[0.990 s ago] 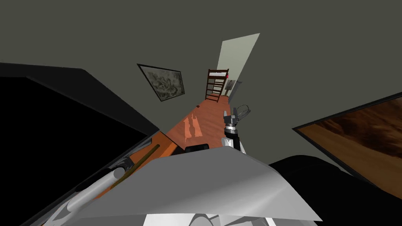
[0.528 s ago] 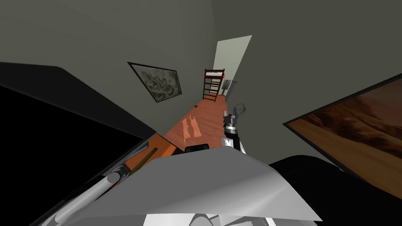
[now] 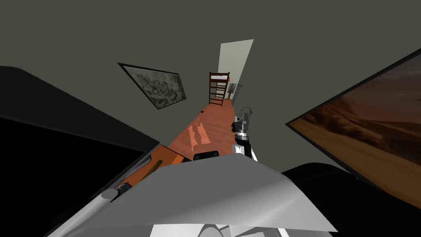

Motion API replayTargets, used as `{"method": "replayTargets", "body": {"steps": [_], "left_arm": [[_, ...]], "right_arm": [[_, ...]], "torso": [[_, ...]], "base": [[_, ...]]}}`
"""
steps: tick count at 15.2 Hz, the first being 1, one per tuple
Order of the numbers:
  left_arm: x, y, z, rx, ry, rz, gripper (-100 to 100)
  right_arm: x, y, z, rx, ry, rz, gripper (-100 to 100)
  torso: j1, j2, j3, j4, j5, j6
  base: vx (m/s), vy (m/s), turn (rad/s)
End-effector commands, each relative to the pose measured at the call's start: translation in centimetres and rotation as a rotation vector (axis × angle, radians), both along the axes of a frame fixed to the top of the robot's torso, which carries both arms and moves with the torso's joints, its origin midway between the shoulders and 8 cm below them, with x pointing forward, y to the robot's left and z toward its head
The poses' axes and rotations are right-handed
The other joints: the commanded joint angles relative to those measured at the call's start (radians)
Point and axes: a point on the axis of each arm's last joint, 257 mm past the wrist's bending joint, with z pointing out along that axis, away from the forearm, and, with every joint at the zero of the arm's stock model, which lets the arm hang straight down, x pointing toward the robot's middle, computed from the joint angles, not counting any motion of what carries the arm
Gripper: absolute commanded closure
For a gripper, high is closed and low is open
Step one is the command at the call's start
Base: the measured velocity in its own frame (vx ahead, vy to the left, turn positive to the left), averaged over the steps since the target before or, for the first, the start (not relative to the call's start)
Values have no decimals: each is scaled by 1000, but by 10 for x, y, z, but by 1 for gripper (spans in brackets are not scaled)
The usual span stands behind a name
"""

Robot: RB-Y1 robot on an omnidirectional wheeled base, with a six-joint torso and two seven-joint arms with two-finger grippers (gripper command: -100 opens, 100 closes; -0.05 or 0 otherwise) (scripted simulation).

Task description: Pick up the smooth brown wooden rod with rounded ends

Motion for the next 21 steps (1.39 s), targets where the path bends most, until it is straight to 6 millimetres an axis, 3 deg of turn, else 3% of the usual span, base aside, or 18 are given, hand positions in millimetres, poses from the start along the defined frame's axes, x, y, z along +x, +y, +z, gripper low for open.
{"method": "replayTargets", "body": {"steps": [1,7,11,12,16,18,19,21], "left_arm": [[-12,-5,-4,-35,14,27,-100],[-47,-29,-22,-164,50,131,-100],[-60,-41,-28,-219,60,172,-100],[-55,-36,-27,-197,56,158,-100],[-46,-54,-47,-199,55,152,-100],[-47,-53,-46,-202,56,153,-100],[-47,-54,-47,-200,55,153,100],[-46,-52,-45,-196,53,152,100]], "right_arm": [[0,0,0,0,0,0,0],[0,0,0,0,0,0,0],[0,0,0,0,0,0,0],[0,0,0,0,0,0,0],[0,0,0,0,0,0,0],[0,0,0,0,0,0,0],[0,0,0,0,0,0,0],[0,0,0,0,0,0,0]], "torso": [[0,0,0,0,0,0],[-1,0,0,0,0,0],[0,0,0,0,0,0],[-1,0,0,0,0,0],[-3,1,0,0,-1,0],[-3,0,0,0,-1,0],[-4,0,0,0,-1,-1],[-4,0,0,0,0,-1]], "base": [[9,36,-130],[6,38,-126],[4,39,-101],[3,25,-40],[-9,11,-18],[0,0,0],[0,0,0],[0,0,0]]}}
